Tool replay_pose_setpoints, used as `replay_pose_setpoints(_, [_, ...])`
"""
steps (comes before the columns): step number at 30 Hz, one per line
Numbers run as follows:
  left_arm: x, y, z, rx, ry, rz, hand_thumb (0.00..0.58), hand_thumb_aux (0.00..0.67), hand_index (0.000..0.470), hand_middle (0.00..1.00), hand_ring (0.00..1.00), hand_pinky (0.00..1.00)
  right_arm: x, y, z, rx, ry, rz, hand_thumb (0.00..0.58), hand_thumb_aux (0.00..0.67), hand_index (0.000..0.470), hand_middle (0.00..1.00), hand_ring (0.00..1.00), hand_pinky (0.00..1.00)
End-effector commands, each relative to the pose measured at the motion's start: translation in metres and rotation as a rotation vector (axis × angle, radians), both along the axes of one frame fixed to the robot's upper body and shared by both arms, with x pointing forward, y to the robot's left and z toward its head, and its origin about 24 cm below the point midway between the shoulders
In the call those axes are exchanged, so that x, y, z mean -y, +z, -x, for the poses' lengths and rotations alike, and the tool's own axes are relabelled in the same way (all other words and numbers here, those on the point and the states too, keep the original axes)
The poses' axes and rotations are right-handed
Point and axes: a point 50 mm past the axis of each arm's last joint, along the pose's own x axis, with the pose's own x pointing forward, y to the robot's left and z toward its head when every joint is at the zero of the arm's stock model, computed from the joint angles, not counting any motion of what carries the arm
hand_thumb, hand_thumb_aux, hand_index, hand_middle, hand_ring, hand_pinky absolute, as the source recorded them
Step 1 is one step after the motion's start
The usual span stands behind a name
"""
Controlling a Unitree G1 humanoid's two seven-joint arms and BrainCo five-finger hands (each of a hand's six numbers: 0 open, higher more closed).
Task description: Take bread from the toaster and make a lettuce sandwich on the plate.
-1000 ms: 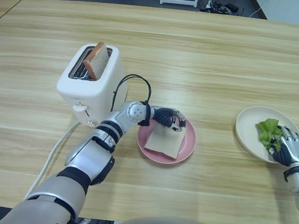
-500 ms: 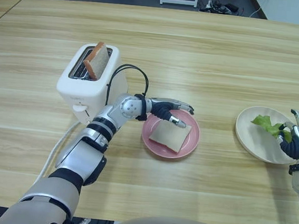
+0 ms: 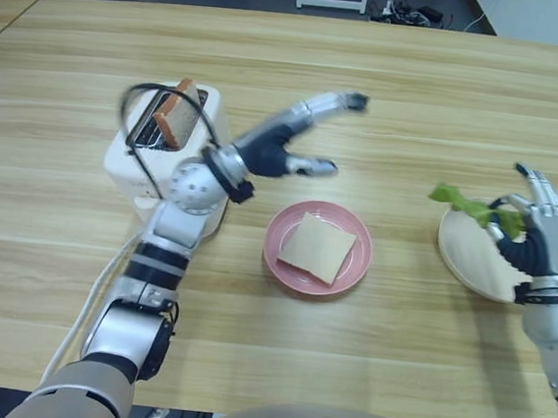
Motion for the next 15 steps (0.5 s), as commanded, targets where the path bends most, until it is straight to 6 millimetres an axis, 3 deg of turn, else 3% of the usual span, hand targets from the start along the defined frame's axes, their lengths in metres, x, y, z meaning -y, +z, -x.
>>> replay_pose_setpoints(1, [-0.048,0.024,0.020,0.130,0.190,0.075,0.000,0.000,0.000,0.00,0.00,0.00,-0.042,0.005,-0.011,0.019,0.142,-0.001,0.580,0.670,0.470,0.00,0.00,0.00])
replay_pose_setpoints(5, [-0.106,0.022,0.018,0.121,0.531,-0.046,0.000,0.000,0.000,0.00,0.00,0.00,-0.082,0.002,-0.020,0.017,0.252,0.007,0.580,0.670,0.470,0.00,0.00,0.00])
replay_pose_setpoints(8, [-0.145,0.006,0.009,0.027,0.782,-0.242,0.000,0.000,0.000,0.00,0.00,0.00,-0.112,-0.009,-0.026,0.004,0.309,0.083,0.580,0.670,0.470,0.00,0.00,0.00])
replay_pose_setpoints(15, [-0.171,-0.033,-0.003,-0.167,0.950,-0.591,0.000,0.000,0.000,0.00,0.00,0.00,-0.164,-0.045,-0.023,-0.077,0.440,0.183,0.580,0.670,0.470,0.00,0.00,0.00])
